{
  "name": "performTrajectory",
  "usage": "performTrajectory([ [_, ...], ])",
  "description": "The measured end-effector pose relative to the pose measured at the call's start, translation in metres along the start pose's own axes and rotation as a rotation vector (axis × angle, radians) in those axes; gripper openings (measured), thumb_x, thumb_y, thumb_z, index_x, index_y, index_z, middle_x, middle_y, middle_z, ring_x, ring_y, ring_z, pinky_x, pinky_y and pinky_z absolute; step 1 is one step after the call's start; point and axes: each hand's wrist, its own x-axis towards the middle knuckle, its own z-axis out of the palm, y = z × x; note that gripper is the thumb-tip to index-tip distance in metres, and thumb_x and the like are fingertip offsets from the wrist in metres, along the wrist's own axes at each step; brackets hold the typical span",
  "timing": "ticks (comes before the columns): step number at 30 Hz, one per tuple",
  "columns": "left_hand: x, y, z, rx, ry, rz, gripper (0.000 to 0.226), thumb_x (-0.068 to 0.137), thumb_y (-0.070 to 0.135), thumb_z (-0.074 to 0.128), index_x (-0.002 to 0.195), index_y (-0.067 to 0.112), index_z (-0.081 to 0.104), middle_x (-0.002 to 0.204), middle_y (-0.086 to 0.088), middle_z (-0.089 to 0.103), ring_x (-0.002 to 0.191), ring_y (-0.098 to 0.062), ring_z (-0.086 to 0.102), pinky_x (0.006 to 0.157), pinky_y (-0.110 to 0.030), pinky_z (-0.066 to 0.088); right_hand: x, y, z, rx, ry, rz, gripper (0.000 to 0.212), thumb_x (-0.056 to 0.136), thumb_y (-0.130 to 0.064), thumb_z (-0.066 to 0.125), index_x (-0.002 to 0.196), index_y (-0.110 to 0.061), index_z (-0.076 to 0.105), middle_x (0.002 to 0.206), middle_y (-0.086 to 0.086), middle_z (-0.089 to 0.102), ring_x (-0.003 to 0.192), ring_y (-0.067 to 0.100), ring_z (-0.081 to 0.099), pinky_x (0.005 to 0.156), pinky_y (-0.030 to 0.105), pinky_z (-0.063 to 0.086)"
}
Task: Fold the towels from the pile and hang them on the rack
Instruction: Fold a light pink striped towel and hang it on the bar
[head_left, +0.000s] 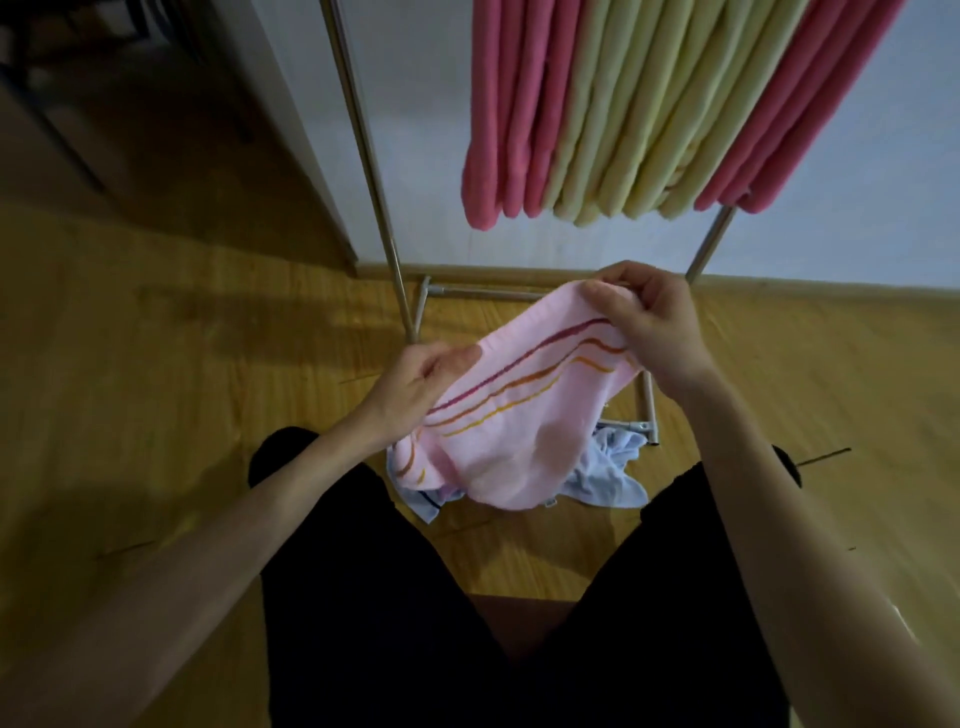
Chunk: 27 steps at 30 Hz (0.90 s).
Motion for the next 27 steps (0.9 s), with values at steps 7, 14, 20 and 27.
performTrajectory([
  [7,0.002,0.026,-0.007,0.276,-0.055,0.055,0.048,0.086,0.047,0.058,0.072,0.001,0.054,0.067,0.003,0.045,0.063,-0.008,0.042,0.058,-0.029,0.033,0.005,-0.029,0.006,-0.064,0.004,-0.116,0.010,0.088,-0.014,0.065,0.086,-0.005,0.064,0.072,0.003,0.060,0.065,0.007,0.054,0.062,0.025,0.045],
  [14,0.007,0.055,-0.008,0.270,0.134,0.067,0.045,0.101,0.025,0.043,0.069,-0.006,0.047,0.063,-0.005,0.041,0.057,-0.009,0.037,0.054,-0.028,0.029,-0.004,-0.035,0.007,-0.012,-0.141,-0.041,0.019,0.090,-0.016,0.065,0.085,0.002,0.060,0.065,0.007,0.054,0.062,0.015,0.047,0.056,0.026,0.040],
  [20,0.014,0.074,-0.008,0.237,0.379,0.023,0.040,0.102,0.020,0.039,0.064,0.013,0.046,0.057,0.006,0.044,0.053,-0.001,0.041,0.053,-0.022,0.031,-0.015,-0.029,0.006,-0.058,-0.250,-0.007,0.019,0.085,-0.009,0.070,0.074,0.002,0.058,0.066,0.002,0.053,0.062,0.009,0.045,0.054,0.017,0.036],
  [27,0.022,0.083,-0.010,0.271,0.465,0.036,0.040,0.103,0.023,0.037,0.069,0.007,0.050,0.058,0.001,0.047,0.056,-0.011,0.046,0.056,-0.030,0.033,-0.017,-0.027,0.000,-0.094,-0.263,-0.040,0.009,0.082,-0.002,0.070,0.079,0.002,0.062,0.073,0.001,0.061,0.068,0.009,0.054,0.063,0.020,0.046],
])
